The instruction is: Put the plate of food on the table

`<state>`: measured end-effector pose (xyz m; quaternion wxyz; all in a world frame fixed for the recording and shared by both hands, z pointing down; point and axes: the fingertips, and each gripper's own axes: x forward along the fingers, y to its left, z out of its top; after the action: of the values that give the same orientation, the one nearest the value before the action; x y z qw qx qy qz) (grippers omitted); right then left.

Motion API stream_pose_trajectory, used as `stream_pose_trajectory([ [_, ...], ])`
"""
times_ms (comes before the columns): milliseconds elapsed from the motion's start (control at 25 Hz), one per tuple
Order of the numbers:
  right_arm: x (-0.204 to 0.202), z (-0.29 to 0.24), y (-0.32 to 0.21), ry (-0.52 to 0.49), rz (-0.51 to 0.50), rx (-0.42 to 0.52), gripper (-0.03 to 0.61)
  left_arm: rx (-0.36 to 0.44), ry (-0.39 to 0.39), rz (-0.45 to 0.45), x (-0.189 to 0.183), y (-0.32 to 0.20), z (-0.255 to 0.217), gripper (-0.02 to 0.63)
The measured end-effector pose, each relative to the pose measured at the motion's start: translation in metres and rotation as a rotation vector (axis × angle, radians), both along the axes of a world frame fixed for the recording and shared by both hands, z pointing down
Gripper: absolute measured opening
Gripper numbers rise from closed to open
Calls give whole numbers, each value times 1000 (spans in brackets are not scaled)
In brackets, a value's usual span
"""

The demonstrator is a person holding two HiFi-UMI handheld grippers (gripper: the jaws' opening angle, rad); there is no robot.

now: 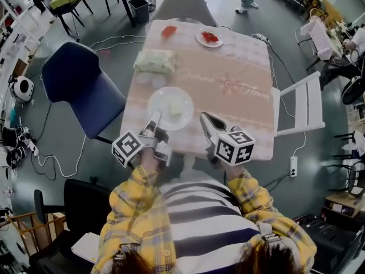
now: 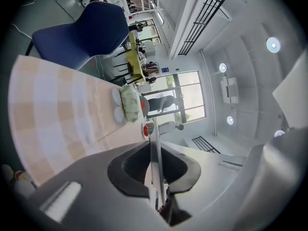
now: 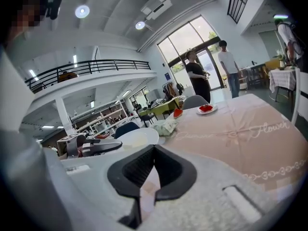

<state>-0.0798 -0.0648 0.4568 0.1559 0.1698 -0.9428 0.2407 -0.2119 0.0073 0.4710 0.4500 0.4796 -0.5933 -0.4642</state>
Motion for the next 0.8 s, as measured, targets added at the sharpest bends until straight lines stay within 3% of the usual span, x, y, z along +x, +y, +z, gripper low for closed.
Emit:
stream_pose_trajectory([
  [520, -8, 3, -74, -10, -5, 10, -2, -8, -1, 21, -5, -95, 4, 18],
  [800, 4, 9, -108, 5, 53, -5, -3, -16, 16, 61, 4, -141, 12, 20],
])
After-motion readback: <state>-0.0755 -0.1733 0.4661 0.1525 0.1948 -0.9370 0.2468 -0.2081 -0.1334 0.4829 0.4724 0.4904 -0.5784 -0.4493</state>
